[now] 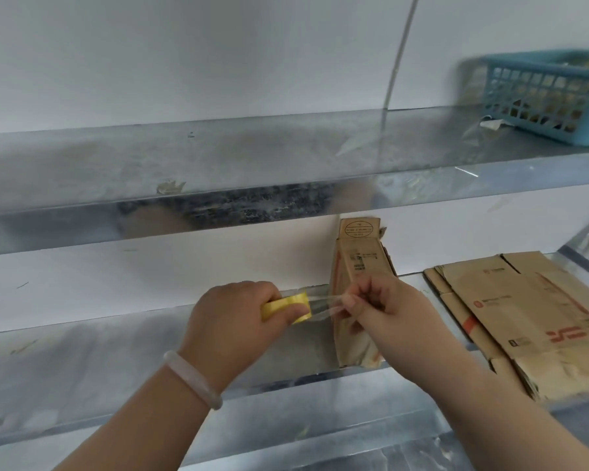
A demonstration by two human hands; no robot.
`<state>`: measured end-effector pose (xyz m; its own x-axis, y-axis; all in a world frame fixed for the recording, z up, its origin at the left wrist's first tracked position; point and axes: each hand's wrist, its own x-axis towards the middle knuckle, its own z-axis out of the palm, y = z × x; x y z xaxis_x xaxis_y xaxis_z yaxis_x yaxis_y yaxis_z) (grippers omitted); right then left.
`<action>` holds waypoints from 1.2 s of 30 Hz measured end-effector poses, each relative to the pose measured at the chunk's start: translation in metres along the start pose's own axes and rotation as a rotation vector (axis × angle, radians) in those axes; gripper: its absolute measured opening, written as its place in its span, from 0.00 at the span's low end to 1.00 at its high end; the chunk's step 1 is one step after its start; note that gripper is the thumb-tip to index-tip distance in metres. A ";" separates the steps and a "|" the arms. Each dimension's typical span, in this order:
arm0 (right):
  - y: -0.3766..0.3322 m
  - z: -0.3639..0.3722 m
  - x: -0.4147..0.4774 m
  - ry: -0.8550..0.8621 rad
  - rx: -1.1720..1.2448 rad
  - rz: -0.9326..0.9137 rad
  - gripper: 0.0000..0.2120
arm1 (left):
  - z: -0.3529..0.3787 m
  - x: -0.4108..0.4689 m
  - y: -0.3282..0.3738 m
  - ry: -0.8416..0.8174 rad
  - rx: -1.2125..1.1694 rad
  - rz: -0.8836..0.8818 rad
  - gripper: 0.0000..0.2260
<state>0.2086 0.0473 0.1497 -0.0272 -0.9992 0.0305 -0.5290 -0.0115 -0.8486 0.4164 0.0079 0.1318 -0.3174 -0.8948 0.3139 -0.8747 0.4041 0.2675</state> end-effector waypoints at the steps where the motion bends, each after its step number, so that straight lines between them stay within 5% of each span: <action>1: 0.000 0.002 -0.002 0.003 0.123 0.036 0.06 | -0.001 0.000 0.001 0.006 0.000 -0.004 0.28; 5: 0.002 0.002 -0.009 0.057 0.456 0.175 0.03 | 0.000 -0.003 0.006 0.048 -0.067 0.044 0.26; 12: 0.010 -0.008 -0.023 0.103 0.200 0.130 0.03 | 0.004 -0.002 0.014 0.038 -0.141 0.151 0.28; 19: 0.017 -0.023 -0.025 0.118 0.389 0.161 0.04 | 0.003 -0.006 0.003 -0.012 -0.369 0.217 0.26; 25: 0.033 -0.037 -0.028 0.172 0.334 0.141 0.04 | 0.009 0.002 0.014 0.080 0.007 0.217 0.28; 31: 0.061 -0.056 -0.016 0.229 0.328 0.211 0.04 | 0.030 0.004 0.013 0.055 -0.229 0.235 0.24; 36: 0.085 -0.061 -0.005 0.174 0.253 0.270 0.05 | 0.053 0.007 0.024 0.111 -0.070 0.202 0.22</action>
<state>0.1123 0.0538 0.1094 -0.2914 -0.9461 -0.1411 -0.2579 0.2197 -0.9409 0.3735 0.0011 0.0926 -0.4380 -0.7694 0.4649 -0.7687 0.5887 0.2500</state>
